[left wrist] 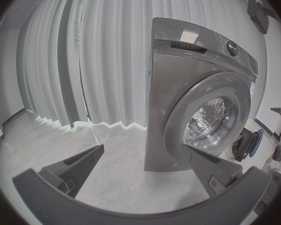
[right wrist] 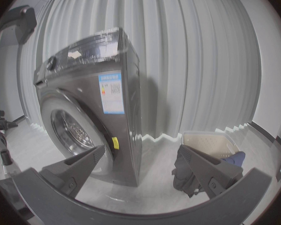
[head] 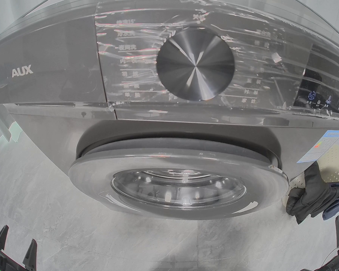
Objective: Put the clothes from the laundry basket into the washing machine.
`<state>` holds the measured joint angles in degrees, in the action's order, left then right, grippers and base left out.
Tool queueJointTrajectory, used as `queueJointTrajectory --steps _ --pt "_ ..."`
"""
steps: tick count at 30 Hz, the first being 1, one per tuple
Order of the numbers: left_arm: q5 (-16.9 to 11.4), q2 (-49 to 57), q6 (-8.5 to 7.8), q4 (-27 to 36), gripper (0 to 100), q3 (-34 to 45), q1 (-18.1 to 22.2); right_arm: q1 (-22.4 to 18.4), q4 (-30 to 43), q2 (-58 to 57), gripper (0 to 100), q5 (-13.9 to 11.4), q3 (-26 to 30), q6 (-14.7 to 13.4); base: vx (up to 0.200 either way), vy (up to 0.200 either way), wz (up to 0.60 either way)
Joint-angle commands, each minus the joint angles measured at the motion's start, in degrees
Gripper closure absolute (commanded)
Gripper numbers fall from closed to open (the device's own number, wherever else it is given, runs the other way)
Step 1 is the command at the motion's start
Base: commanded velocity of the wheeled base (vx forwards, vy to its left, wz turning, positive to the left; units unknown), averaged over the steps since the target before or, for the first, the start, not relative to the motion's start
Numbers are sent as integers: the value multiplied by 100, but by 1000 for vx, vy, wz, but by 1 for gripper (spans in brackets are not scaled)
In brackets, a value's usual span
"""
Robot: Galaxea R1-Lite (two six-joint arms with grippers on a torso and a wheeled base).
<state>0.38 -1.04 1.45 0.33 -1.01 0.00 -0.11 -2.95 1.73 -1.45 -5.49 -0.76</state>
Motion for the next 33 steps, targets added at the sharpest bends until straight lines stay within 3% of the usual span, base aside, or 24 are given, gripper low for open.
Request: queueJointTrajectory --steps 1,2,3,5,6,11,14,19,24,26,28,33 --pt "-11 95 4 2 0 84 0 46 102 1286 0 -795 -656 -74 0 0 0" --pt "-11 95 4 2 0 84 0 46 84 1558 0 -1103 -594 -83 0 0 0" --pt "-11 95 4 2 0 84 0 46 84 1646 0 -1208 -585 -91 0 0 0" --pt "-11 95 4 2 0 84 0 29 66 2393 0 -1876 -550 -109 0 0 0" --pt "-11 95 4 2 0 84 -9 37 66 2622 0 -1999 -568 -91 0 0 0" --pt "-20 95 4 2 0 84 0 108 -338 3545 0 -2043 -620 102 0 0 0" --pt "-20 95 -4 2 0 84 -9 178 -979 4195 0 -2026 -620 146 0 0 0" --pt "-29 95 -4 2 0 84 -9 846 -1814 5048 0 -1929 -717 -127 0 0 0" --pt "-29 95 4 2 0 84 -9 1672 -1955 5522 0 -1305 -928 -399 0 0 0" --pt "-29 95 4 2 0 84 -9 1883 -2008 5619 0 -1208 -981 -478 0 0 0" --pt "-29 95 4 2 0 84 -9 2252 -2175 5856 0 -954 -1051 -557 0 0 0" --pt "-29 95 4 2 0 84 -9 2384 -2737 6436 0 -620 -1174 -566 0 0 0"
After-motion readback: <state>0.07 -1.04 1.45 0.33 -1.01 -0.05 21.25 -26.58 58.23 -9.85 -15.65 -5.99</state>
